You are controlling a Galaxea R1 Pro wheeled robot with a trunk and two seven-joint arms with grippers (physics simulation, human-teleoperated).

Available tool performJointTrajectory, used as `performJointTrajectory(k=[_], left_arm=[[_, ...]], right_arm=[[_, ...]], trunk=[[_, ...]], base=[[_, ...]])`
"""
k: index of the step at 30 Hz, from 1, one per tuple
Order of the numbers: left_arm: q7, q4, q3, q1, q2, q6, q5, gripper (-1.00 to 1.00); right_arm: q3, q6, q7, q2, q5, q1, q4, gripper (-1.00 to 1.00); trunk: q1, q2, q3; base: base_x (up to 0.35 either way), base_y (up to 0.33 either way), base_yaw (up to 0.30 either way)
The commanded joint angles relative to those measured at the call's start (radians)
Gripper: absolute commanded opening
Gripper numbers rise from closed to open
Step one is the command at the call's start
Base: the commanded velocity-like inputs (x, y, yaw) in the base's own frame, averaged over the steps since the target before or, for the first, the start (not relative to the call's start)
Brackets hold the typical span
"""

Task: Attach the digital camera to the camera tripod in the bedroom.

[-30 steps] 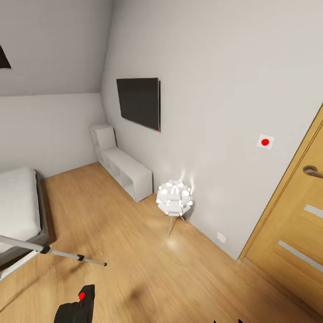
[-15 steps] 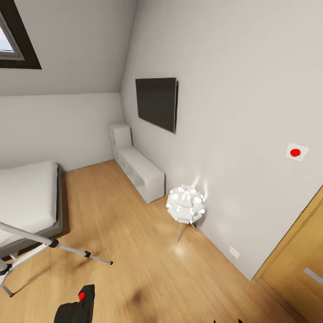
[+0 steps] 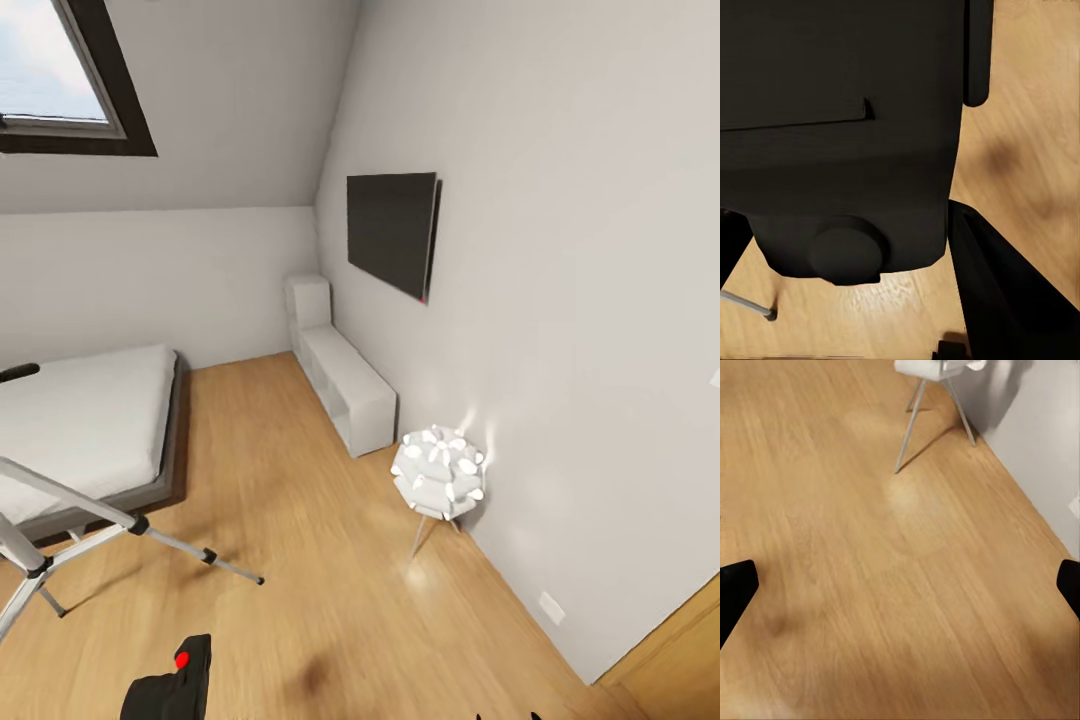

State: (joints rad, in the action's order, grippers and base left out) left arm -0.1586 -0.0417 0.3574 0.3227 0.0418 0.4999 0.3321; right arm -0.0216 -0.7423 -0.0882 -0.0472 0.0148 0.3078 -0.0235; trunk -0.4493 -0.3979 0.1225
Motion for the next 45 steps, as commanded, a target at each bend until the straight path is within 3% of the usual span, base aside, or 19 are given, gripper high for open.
performJointTrajectory(k=[1,8,27,45], left_arm=[[-0.007,0.000,0.009,0.001,0.000,0.002,0.001,-1.00],[-0.007,0.000,0.009,0.001,0.001,0.002,0.001,-1.00],[-0.007,0.000,0.009,0.001,0.001,0.002,0.001,-1.00],[-0.007,0.000,0.009,0.001,0.001,0.003,0.001,-1.00]], right_arm=[[-0.003,-0.002,-0.007,0.000,0.002,0.001,0.000,1.00],[-0.003,-0.002,-0.007,0.000,0.002,0.001,0.000,1.00],[-0.003,-0.002,-0.007,0.001,0.002,0.001,0.000,1.00],[-0.003,-0.002,-0.007,0.001,0.002,0.001,0.000,1.00]], trunk=[[-0.001,-0.002,0.002],[-0.001,-0.002,0.002],[-0.001,-0.002,0.002],[-0.001,-0.002,0.002]], base=[[0.154,-0.248,0.288],[0.243,-0.193,0.288],[0.281,-0.007,0.288],[0.055,-0.015,0.288]])
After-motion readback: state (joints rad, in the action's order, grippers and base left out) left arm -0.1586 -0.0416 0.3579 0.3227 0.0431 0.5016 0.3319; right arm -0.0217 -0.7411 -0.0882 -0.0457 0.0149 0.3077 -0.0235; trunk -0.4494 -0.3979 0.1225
